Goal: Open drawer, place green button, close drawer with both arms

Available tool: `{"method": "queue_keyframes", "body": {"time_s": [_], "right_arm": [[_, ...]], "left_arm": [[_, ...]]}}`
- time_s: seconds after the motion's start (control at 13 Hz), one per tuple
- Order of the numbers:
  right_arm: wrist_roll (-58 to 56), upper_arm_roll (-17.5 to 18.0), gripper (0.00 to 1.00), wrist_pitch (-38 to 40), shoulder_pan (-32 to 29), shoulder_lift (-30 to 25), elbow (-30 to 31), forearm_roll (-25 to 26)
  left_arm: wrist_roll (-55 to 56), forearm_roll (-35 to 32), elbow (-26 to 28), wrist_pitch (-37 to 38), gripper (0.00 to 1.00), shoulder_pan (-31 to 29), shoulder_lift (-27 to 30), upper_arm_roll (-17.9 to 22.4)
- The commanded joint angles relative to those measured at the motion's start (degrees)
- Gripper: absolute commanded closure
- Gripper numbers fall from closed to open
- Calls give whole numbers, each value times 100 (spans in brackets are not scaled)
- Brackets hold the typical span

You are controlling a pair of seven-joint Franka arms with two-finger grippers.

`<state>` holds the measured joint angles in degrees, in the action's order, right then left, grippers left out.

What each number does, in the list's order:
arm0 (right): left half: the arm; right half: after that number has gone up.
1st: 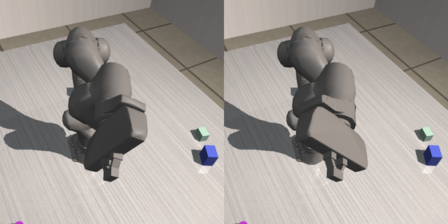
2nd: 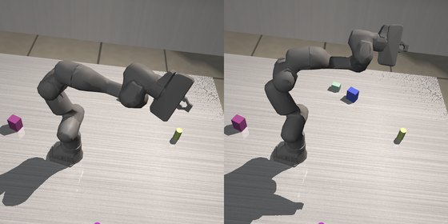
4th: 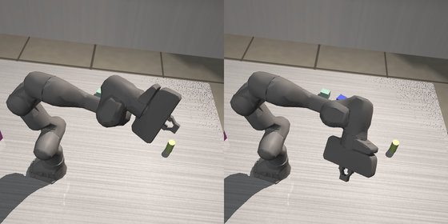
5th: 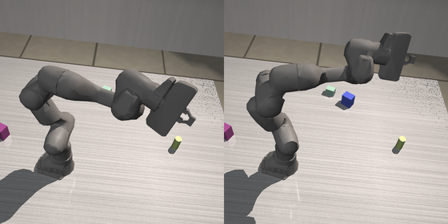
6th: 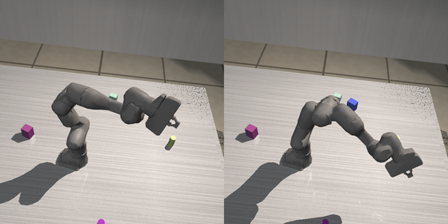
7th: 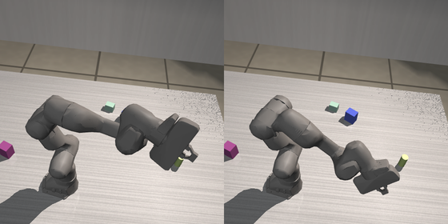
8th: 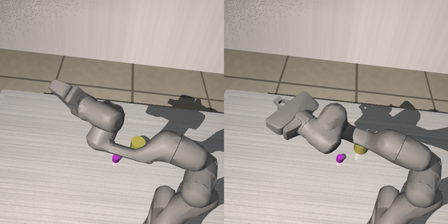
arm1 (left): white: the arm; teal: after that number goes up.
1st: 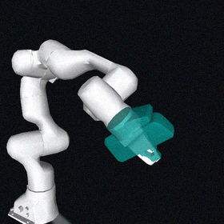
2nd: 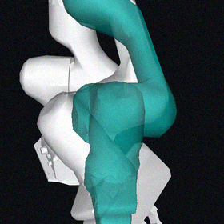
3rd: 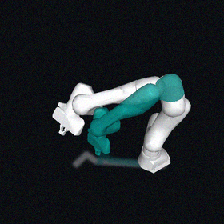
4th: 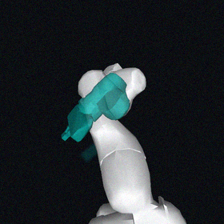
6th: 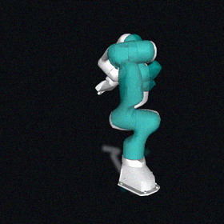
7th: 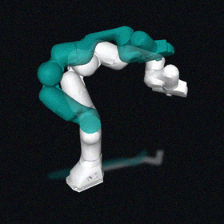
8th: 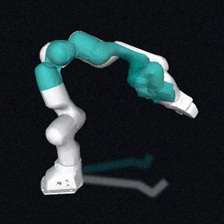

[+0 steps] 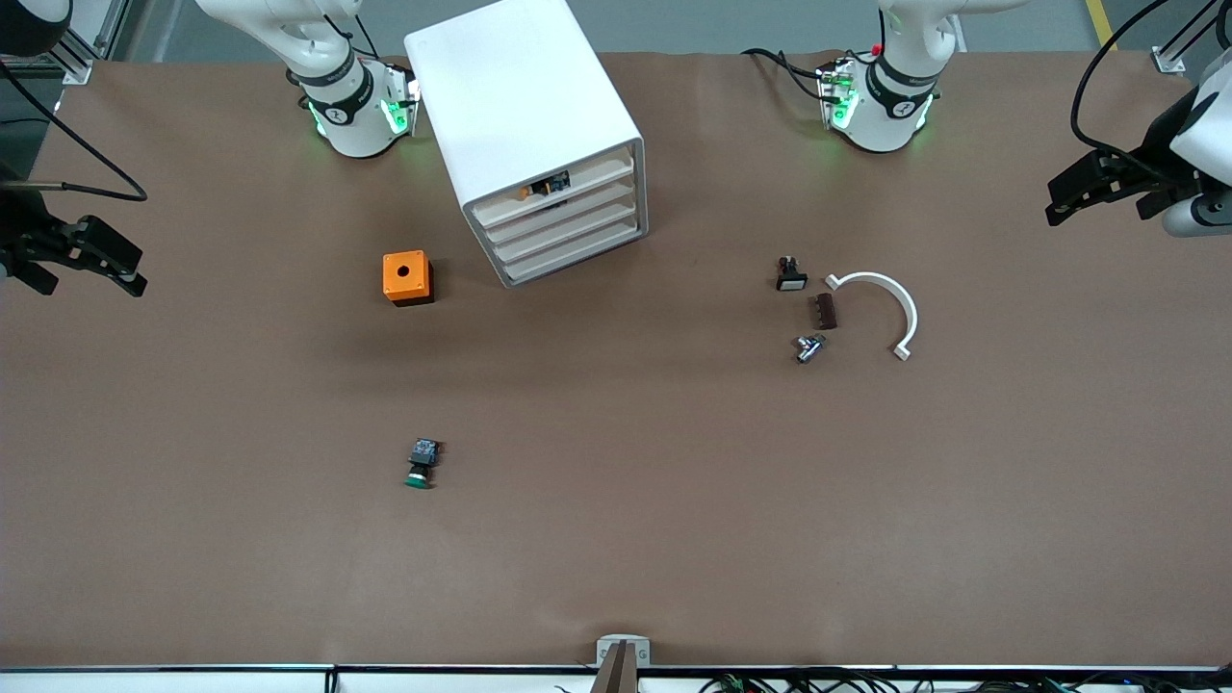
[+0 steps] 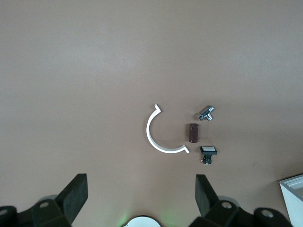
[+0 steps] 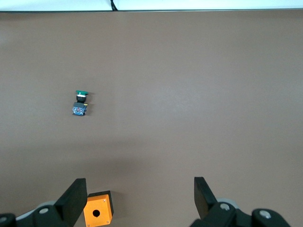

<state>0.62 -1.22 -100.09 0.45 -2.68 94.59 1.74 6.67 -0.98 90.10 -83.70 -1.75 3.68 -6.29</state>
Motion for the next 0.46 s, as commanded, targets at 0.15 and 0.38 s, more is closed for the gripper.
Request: {"method": "queue_keyframes", "body": {"time_s": [0.15,0.38], "right_arm": [[-54,52,0,51,-36,13,15,-7],[-54,51,0,42,-53,13,24,-7]], "left_arm": [[-87,-69,-177,90,0,-27,-78,-21],[-35,-69,-387,90,0,34,-367,-30]]}}
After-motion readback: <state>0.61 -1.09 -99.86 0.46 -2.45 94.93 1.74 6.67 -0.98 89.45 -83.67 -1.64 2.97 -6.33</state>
